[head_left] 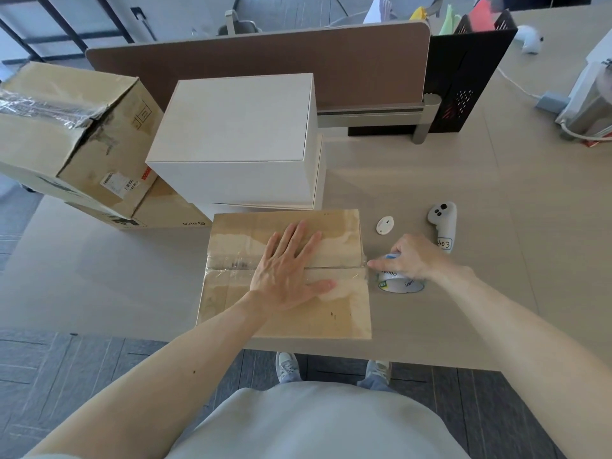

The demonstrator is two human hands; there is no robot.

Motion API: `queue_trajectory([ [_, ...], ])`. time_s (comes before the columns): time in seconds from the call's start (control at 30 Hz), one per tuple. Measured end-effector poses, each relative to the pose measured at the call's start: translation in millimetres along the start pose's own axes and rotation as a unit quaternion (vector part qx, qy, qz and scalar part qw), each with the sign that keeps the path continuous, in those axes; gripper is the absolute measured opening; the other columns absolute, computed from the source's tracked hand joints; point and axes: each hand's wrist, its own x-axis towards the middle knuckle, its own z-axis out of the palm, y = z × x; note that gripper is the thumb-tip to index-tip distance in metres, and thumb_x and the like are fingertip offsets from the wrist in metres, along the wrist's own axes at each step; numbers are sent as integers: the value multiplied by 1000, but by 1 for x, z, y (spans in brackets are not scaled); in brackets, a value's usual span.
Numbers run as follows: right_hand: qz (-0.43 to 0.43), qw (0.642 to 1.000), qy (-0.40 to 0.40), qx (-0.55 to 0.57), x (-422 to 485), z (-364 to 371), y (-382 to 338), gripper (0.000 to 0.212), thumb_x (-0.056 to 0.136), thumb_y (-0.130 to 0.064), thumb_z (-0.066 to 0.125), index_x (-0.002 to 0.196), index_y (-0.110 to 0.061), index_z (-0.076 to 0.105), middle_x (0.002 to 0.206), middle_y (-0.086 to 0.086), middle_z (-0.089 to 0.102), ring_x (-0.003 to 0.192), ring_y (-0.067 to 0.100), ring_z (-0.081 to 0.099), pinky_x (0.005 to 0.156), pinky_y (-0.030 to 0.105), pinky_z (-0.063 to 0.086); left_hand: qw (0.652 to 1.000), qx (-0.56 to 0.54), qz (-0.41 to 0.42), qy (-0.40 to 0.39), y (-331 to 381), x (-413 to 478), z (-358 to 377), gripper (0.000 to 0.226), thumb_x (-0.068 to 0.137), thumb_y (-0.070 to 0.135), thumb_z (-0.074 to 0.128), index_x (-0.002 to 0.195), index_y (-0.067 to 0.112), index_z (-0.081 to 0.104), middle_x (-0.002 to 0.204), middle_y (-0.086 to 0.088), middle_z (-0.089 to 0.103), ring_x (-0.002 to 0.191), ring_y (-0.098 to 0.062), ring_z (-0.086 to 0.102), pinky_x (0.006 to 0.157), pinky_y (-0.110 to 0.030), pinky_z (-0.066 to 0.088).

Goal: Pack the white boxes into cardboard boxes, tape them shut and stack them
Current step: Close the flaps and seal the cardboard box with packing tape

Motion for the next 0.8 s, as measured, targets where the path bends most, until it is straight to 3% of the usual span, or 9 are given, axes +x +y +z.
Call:
queue_trajectory([
  [0.2,-4,1000,4,-16,8,10,6,75,62,-82,59,49,-19,21,48,-5,20,51,17,22,51,32,16,1000,6,-7,-7,3,-1,-3,104,75,94,13,159,34,-6,166,1,-20,153,-18,-16,125,-45,-3],
  [0.37,-23,999,29,37,11,26,11,75,69,-73,68,50,-16,23,48,-4,20,47,15,20,47,29,12,1000,0,-13,-1,6,-1,-6,108,71,95,4,159,32,0,168,-2,-12,154,-19,-11,125,-46,0],
  [0.43,-30,998,34,53,12,28,13,76,66,-77,68,51,-15,26,47,-4,22,45,13,21,44,26,11,1000,-2,-19,4,8,0,-7,108,72,95,10,159,32,6,168,-4,-6,154,-22,-6,124,-48,2],
  [0.57,-41,993,34,109,18,31,19,70,72,-61,75,48,-17,26,45,-6,22,40,8,20,40,24,13,999,-10,-53,-2,27,17,-13,101,68,96,28,153,43,17,161,-11,10,149,-32,6,119,-57,9],
  [0.63,-46,992,25,111,20,31,21,72,69,-67,74,48,-17,26,46,-6,23,43,11,22,44,25,14,998,-23,-51,8,44,27,-17,95,68,95,33,148,46,23,156,-7,16,146,-31,9,115,-62,11],
  [0.73,-64,991,9,121,22,30,24,72,55,-83,61,48,-19,28,48,-6,24,49,14,25,49,31,18,998,-52,-35,16,64,40,-20,88,73,92,38,147,46,24,159,4,11,150,-29,4,114,-69,6],
  [0.8,-59,984,7,169,27,26,31,67,65,-76,63,51,-15,37,50,-4,30,51,13,29,51,31,22,996,-69,-47,-5,71,48,-20,93,72,92,41,151,48,16,164,13,0,153,-28,-9,114,-72,-4],
])
